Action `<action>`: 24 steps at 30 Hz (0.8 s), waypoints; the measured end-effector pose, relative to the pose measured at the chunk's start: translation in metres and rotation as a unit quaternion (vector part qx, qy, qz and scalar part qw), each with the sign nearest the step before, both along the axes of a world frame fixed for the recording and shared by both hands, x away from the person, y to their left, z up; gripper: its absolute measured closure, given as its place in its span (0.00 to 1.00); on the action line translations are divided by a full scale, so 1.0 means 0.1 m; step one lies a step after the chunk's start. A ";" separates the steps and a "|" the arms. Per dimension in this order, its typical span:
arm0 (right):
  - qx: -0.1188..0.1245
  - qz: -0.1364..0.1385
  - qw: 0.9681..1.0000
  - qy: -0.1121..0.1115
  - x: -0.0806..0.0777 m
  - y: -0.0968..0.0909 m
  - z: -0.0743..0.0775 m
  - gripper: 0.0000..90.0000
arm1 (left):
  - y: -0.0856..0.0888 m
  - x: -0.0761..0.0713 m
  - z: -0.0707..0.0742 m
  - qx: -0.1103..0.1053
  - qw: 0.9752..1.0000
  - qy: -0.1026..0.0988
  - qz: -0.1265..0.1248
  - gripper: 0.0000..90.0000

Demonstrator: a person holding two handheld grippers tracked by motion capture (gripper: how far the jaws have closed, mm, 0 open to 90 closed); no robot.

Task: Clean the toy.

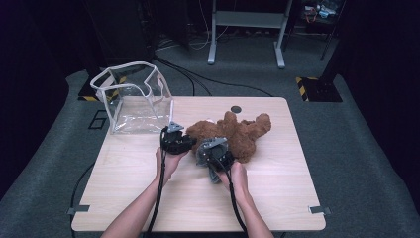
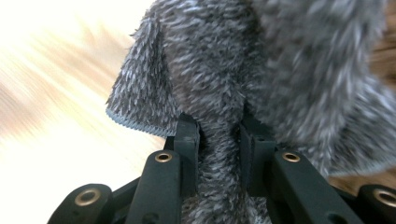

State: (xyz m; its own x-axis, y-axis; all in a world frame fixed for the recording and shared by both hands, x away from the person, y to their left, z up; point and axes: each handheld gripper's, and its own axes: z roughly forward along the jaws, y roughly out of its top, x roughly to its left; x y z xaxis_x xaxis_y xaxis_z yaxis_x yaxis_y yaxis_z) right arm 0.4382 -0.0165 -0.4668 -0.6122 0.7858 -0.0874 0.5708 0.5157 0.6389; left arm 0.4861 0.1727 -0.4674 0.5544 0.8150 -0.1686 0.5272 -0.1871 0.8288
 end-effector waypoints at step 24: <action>0.021 0.016 0.999 0.022 -0.01 -0.16 0.00 0.79 | -0.02 0.00 -0.03 -0.008 1.000 0.003 0.005 0.72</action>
